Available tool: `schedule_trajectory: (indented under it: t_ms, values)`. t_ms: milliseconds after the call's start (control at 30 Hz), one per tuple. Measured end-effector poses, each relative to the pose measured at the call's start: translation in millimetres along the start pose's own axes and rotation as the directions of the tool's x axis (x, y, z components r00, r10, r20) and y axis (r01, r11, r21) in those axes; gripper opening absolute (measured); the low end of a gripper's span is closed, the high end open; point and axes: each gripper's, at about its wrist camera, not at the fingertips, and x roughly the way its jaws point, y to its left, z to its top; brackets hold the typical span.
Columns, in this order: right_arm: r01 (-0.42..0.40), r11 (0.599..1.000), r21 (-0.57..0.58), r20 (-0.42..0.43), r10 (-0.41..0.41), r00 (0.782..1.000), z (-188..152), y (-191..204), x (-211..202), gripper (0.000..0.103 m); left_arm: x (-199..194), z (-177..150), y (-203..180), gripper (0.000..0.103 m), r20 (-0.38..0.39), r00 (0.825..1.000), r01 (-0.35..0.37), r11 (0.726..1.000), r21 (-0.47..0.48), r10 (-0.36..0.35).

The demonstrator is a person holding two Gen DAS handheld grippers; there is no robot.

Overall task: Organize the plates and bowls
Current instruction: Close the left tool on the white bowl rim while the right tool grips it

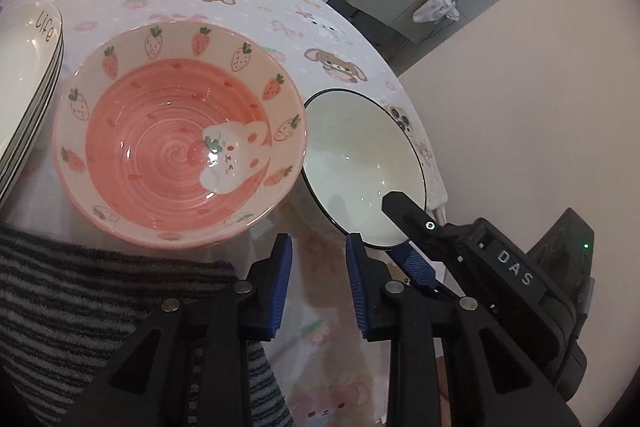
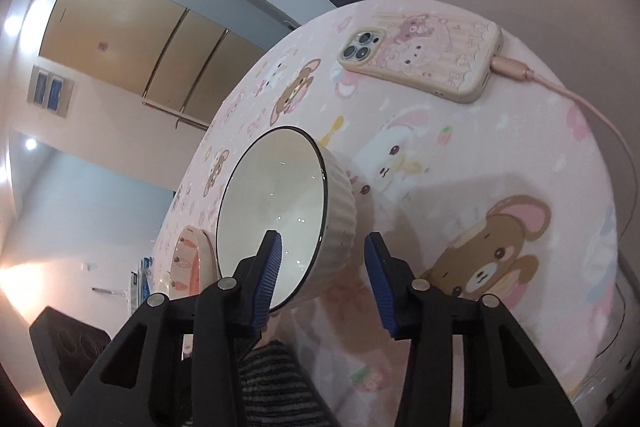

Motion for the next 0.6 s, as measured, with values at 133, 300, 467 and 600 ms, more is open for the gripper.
schedule_trajectory:
  t_ms: [133, 300, 467, 600]
  values:
    - [0.011, 0.999, 0.030, -0.019, -0.010, 1.000, -1, -2, 10, 0.040, 0, 0, 1, 0.032, -0.004, 1.000, 0.002, 0.999, -0.037, -0.002]
    - [-0.031, 0.996, 0.089, -0.039, 0.034, 0.999, -1, -10, 20, 0.033, 11, 2, 15, 0.064, -0.019, 0.996, 0.085, 0.986, -0.143, -0.089]
    - [-0.049, 0.994, 0.102, -0.024, 0.052, 0.998, -2, -14, 19, 0.031, 17, 4, 30, 0.053, 0.020, 0.988, 0.156, 0.955, -0.251, -0.155]
    - [-0.061, 0.992, 0.107, -0.016, 0.063, 0.998, -4, -19, 16, 0.025, 28, 5, 28, 0.030, 0.005, 0.995, 0.096, 0.957, -0.273, -0.098]
